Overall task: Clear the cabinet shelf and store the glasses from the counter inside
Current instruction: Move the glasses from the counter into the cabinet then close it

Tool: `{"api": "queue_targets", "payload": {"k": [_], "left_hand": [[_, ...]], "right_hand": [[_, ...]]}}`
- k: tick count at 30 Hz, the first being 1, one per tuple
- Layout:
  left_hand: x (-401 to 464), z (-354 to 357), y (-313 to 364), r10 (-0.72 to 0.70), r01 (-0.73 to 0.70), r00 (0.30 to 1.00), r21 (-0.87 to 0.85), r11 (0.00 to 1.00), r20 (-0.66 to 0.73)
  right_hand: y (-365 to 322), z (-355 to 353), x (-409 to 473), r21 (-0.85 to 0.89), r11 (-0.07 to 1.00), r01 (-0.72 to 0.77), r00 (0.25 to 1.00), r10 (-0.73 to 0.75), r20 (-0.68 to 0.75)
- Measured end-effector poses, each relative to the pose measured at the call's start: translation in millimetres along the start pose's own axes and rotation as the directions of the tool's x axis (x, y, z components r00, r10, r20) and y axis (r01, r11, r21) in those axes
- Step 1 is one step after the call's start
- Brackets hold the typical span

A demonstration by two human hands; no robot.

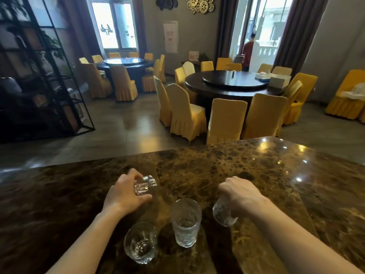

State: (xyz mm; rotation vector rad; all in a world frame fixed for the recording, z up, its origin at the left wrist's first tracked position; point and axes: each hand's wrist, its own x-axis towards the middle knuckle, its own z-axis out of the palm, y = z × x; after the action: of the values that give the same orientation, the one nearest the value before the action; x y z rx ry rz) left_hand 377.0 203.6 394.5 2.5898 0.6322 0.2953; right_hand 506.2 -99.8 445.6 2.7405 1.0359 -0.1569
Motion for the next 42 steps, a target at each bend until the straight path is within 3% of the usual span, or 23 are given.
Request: {"api": "queue_targets", "payload": {"k": [2,3,5,7,9,11,15,19,25,42], "left_hand": [[-14,-15,-23,-0.169,0.131,0.982,-0.328,0.935,-0.087],[-24,-22,-34,-0.254,0.174,0.963,-0.499,0.849,-0.096],[-41,-28,-50,-0.338,0.173,0.937,-0.721,0.671,-0.09],[-60,-33,-63,-0.341,0.145,0.937,-0.798,0.584,-0.079],[-79,-33,-71,-0.318,0.131,0.945,-0.81,0.572,-0.072],[-97,-28,-78,-0.291,0.116,0.953,-0.791,0.601,-0.081],[-126,-14,-83,-0.286,0.111,0.953,-0.762,0.638,-0.101],[-141,-5,-89,-0.291,0.131,0.948,-0.673,0.728,-0.129],[-144,5,-89,-0.265,0.124,0.954,-0.618,0.776,-0.14],[-147,18,-97,-0.265,0.177,0.961,-0.563,0.807,-0.078]], "right_hand": [[14,8,-8,0.215,0.97,-0.11,0.991,0.124,-0.052],[17,13,-11,0.35,0.925,-0.148,0.98,0.186,-0.076],[20,25,-16,0.645,0.744,-0.175,0.943,0.315,-0.107],[12,38,-18,0.848,0.508,-0.153,0.897,0.432,-0.097],[3,53,-16,0.955,0.278,-0.107,0.868,0.495,-0.047],[-6,67,-16,0.983,0.173,-0.056,0.865,0.5,-0.039],[-16,91,-22,0.964,0.267,-0.009,0.859,0.495,-0.129],[-19,106,-33,0.973,0.231,0.0,0.851,0.512,-0.121],[-25,116,-38,0.982,0.187,0.004,0.855,0.509,-0.1],[-24,121,-40,0.976,0.213,-0.041,0.847,0.526,-0.079]]}}
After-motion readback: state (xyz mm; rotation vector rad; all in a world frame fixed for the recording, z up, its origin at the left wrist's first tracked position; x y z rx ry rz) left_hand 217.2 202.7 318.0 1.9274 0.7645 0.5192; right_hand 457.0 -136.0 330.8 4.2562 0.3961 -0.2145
